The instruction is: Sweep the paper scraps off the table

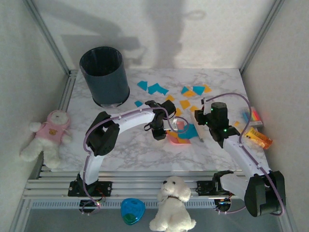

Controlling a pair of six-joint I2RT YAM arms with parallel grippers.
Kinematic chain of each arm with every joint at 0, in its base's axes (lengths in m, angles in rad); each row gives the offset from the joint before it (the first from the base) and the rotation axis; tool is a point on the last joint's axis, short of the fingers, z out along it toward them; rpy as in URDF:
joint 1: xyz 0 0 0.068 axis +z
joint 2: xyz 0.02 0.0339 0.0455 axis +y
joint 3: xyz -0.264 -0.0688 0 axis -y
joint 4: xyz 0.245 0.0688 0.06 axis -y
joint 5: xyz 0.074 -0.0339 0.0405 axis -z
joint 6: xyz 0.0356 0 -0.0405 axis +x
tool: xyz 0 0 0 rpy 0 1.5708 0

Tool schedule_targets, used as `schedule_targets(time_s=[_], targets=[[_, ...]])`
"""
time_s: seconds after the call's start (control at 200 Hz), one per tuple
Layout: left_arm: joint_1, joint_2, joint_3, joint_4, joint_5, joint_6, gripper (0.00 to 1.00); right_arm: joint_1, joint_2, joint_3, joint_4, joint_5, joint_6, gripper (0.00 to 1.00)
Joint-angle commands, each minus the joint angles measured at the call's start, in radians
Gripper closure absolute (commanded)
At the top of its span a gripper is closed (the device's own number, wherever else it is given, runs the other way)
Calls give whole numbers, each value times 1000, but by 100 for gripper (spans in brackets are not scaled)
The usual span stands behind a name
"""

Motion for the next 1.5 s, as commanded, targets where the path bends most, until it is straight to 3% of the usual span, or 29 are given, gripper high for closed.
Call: schedule_targets(time_s=[0.0, 0.365, 0.846, 1.041, 1.497], targets=[[-11, 16, 19, -40, 7, 0, 100, 13, 12, 5, -11, -60, 32, 100], [-11, 6, 11, -38, 8, 1, 100, 14, 6, 20, 12, -84, 84, 100], [-11, 1, 0, -33, 7, 4, 100, 13, -38, 19, -23, 139, 168, 100], [-11, -4, -5, -30, 6, 6, 100, 13, -25, 25, -55, 171, 172, 100], [-11, -4, -4, -24, 10, 3, 100, 37, 19, 37, -70, 51, 155, 100]])
